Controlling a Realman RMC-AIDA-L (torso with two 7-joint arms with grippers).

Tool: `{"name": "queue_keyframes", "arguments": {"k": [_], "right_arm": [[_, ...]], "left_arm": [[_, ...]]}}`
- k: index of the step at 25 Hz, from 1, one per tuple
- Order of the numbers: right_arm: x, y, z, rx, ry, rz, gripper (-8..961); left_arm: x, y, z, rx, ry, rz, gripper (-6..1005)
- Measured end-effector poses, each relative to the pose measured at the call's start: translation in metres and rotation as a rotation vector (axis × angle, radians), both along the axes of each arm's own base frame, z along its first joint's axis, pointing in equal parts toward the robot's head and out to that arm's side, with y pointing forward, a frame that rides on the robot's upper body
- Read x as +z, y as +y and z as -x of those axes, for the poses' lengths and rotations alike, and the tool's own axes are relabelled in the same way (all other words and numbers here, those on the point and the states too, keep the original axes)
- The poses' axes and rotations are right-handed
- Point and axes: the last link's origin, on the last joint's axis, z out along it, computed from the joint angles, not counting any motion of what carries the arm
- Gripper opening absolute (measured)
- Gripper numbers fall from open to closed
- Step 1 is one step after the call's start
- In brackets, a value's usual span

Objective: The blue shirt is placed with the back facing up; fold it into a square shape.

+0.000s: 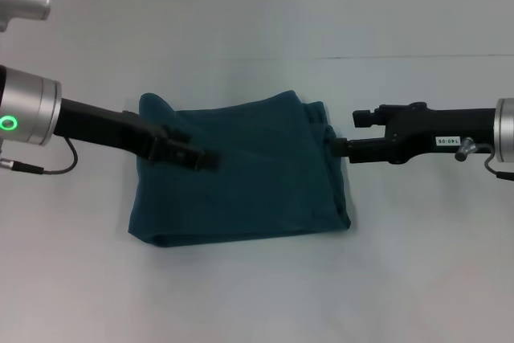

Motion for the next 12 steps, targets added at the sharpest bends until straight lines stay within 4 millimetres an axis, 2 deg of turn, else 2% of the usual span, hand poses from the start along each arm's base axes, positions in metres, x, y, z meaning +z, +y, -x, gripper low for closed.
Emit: {"name": "queue_keyframes", "arguments": {"k": [5,12], "right_arm": [[-0.005,-0.003,-0.001,0.004,0.015,0.012,858],[-0.008,-0.009,0.003,0.091,0.033,0.021,858]], "left_arm": [[0.002,0.002,0.006,0.082,-0.029,-0.032,949],[0.001,-0.007,0.015,0.041,-0.021,-0.032,949]]}}
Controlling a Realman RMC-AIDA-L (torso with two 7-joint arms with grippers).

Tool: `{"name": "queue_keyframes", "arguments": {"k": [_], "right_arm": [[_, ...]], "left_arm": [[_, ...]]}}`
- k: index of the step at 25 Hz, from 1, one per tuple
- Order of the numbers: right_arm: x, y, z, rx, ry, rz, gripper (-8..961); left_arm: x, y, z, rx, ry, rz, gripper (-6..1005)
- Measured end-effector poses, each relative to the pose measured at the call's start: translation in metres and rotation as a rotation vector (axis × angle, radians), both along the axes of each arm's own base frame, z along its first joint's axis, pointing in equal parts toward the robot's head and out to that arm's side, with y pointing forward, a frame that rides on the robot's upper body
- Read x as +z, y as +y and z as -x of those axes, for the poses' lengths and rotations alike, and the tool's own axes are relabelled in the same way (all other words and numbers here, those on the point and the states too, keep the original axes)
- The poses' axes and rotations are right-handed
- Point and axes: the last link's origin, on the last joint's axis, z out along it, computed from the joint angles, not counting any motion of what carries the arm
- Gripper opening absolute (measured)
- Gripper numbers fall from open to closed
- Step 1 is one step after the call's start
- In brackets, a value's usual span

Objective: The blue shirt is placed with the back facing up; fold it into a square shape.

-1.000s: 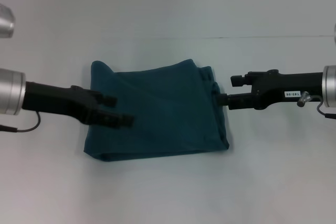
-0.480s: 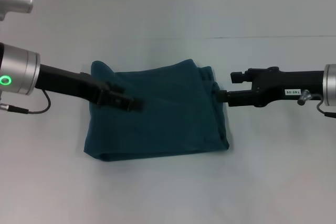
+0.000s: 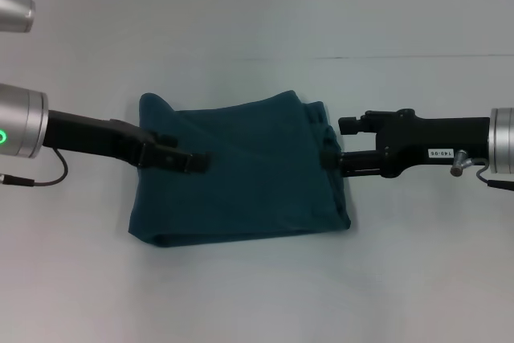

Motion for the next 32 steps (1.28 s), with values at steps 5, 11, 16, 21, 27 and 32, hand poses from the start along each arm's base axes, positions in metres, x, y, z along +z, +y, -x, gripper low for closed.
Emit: {"name": "queue_keyframes", "arguments": {"k": [5,11,16,21,27,32], "right_arm": [[0.0,-0.001,0.001,0.013,0.0,0.001,858],[0.001,0.0,0.001,0.009,0.006,-0.004,857],[0.003,0.003,0.003,-0.005,0.026,-0.02,858],[0.003,0.005,0.001,-0.027,0.031,-0.037,857],[0.002,0.007,0.0,-0.035,0.028,-0.042,858],[0.002,0.008,-0.001,-0.041,0.025,-0.05,858]], "left_arm": [[0.002,-0.003,0.005,0.005,-0.008,-0.008,950],[0.0,-0.007,0.006,-0.013,-0.006,0.007,950],[0.0,-0.01,0.006,-0.035,-0.008,0.013,950],[-0.001,-0.014,0.003,-0.07,-0.014,0.031,949],[-0.002,-0.016,0.0,-0.088,-0.015,0.039,950],[0.0,-0.016,-0.001,-0.095,-0.013,0.034,950]]}}
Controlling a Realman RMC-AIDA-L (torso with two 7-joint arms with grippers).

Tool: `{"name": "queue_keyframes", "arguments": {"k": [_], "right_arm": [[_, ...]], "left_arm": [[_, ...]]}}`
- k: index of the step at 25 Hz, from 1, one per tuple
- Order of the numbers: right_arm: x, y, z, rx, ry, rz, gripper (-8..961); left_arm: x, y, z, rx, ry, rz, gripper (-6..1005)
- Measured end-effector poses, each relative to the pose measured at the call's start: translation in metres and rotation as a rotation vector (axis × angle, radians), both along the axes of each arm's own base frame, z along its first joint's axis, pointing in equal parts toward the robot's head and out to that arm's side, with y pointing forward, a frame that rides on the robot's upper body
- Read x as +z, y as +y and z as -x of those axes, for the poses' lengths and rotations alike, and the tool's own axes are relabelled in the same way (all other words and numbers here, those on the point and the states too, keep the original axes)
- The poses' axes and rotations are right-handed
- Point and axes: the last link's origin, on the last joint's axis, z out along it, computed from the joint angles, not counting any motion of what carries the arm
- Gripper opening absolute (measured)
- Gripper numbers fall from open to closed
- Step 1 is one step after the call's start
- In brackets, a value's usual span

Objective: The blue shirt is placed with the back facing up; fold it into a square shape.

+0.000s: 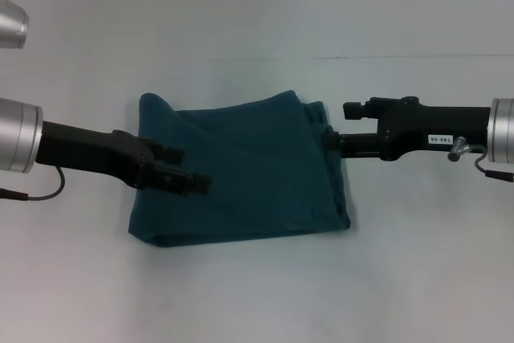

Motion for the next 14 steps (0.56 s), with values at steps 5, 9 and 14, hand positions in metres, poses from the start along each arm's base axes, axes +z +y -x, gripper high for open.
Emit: {"name": "queue_keyframes", "arguments": {"k": [5,9,14], "right_arm": [[-0.0005,0.0,-0.0006,-0.004,0.0,0.0,857],[-0.0001,0.0004,-0.0006,-0.004,0.0,-0.001,858],[0.0014,0.0022,0.0015,0.004,-0.003,-0.004,858]], "left_arm": [[0.0005,-0.0002,0.0005,0.0,0.001,-0.002,949],[0.0008,-0.0001,0.0005,0.0,0.002,-0.003,949],[0.0018,0.0002,0.0003,-0.002,0.004,-0.007,949]]}}
